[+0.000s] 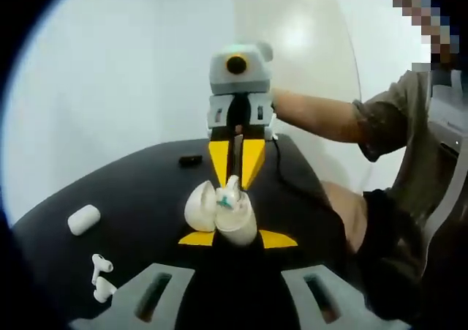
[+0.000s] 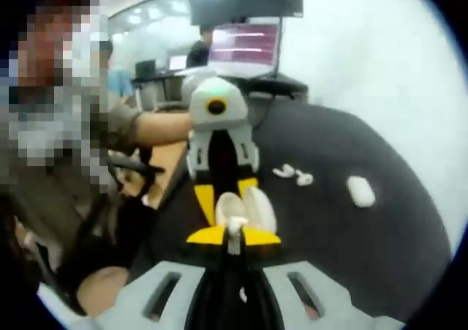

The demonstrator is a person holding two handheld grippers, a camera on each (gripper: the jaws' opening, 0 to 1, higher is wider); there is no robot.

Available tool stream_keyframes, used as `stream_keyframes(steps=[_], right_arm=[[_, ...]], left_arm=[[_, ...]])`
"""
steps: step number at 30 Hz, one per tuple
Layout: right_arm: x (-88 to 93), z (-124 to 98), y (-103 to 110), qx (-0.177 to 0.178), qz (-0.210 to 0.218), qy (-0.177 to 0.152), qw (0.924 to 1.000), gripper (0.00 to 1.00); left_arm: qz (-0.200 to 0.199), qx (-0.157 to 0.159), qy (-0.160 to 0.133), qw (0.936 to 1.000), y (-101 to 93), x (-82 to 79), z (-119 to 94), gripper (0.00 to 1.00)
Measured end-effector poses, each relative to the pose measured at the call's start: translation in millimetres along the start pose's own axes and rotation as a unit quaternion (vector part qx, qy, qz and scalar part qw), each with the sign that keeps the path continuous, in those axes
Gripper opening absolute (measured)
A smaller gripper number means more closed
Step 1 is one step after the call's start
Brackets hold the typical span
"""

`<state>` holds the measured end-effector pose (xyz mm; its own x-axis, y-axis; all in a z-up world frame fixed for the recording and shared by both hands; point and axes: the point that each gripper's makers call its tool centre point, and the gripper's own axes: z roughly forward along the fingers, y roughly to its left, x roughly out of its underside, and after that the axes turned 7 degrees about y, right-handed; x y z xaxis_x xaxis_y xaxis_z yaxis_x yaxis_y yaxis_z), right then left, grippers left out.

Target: Pick up three earphones and place each one into its charging case using tactile feedback, ensure that each earphone is properly inserted and securely positioned inside the case.

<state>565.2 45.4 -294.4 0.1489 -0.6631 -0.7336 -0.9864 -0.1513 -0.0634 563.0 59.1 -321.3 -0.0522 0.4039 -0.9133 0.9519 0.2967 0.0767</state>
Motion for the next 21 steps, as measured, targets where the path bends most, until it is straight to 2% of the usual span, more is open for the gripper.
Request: stream_keyframes(steps=[6,9,12,15,18,21], right_arm=[[0.3,-10.2,-2.2,0.023,0.001,-0.030,0.9993,0.12],[-0.2,-18.4,-5.1,0.031,0.028,-0.053,0.9977,0.13],[8.3,-20.6,-9.4,0.054,0.048,-0.052,0.9960,0.20],[17.3,-14.9,-9.0,0.074,0.063,-0.053,0.9939,0.23],[20.4,-3.3,-2.4,0.070,0.089,-0.072,0.9909,0.26],[18.8,6.9,-1.1,0.068,0.093,-0.081,0.9901,0.27]], left_arm=[[0.002,0.000,-0.001,1.0000,1.1,0.6,-0.4,0.17],[0.002,0.000,-0.001,1.0000,1.2,1.0,-0.6,0.17],[0.004,-0.001,-0.001,1.0000,1.1,1.3,-0.6,0.17],[0.007,-0.002,-0.001,1.0000,1.2,1.3,-0.5,0.17],[0.007,-0.001,-0.001,1.0000,1.2,1.4,-0.4,0.17],[0.007,0.000,-0.001,1.0000,0.7,1.6,-0.5,0.17]])
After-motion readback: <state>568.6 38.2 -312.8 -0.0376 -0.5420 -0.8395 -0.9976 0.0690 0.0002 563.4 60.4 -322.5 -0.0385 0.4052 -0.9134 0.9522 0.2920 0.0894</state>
